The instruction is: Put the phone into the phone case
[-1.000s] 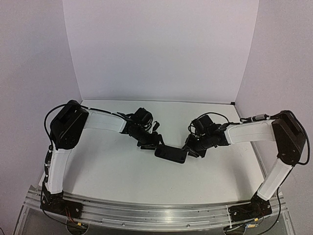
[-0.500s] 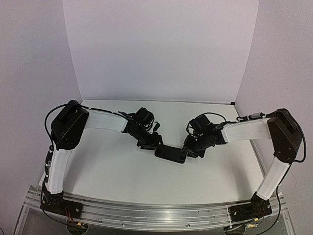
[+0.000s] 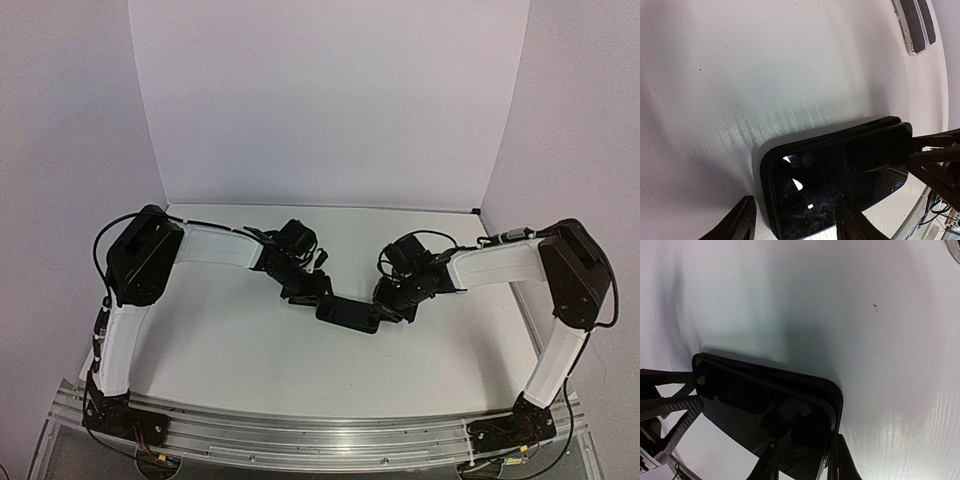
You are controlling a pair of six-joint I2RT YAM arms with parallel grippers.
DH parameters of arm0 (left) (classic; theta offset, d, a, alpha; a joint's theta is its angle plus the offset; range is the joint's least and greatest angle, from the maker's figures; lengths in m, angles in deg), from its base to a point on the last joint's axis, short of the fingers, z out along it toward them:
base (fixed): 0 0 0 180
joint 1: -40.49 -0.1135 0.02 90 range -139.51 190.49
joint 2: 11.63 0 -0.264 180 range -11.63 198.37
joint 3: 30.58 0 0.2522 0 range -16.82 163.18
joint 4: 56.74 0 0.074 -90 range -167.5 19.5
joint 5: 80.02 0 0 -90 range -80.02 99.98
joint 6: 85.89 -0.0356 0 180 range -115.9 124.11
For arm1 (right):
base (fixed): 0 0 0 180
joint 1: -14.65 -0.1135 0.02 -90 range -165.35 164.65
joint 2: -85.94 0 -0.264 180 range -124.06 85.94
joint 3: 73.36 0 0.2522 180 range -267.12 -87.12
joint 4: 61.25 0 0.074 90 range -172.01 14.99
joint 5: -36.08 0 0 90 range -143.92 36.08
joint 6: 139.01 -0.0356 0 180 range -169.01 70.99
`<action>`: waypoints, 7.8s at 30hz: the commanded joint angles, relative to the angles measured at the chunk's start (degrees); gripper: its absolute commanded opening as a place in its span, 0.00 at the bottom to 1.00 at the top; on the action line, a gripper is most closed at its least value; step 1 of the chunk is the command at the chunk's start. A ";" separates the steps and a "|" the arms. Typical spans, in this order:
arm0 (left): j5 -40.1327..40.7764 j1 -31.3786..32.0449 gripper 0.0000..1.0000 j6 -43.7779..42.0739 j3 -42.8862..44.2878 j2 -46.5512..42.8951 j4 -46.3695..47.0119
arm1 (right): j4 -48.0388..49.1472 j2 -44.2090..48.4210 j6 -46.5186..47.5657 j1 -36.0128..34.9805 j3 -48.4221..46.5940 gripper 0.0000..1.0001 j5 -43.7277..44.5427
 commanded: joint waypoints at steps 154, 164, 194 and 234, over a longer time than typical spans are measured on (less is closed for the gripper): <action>39.38 6.63 1.00 19.72 -36.10 -50.37 -9.23 | -17.29 -5.92 95.18 -2.77 -18.36 0.89 -3.83; 40.22 6.65 1.00 25.63 -41.31 -51.48 -8.67 | -17.20 -14.73 95.39 -2.52 -23.77 0.90 -2.85; 42.55 6.64 1.00 27.41 -37.17 -47.38 -12.52 | -15.38 -22.64 62.80 0.32 -26.18 0.65 20.31; 40.10 6.67 1.00 28.81 -36.07 -44.09 -13.67 | -20.89 -19.12 11.94 2.48 -28.62 0.82 28.19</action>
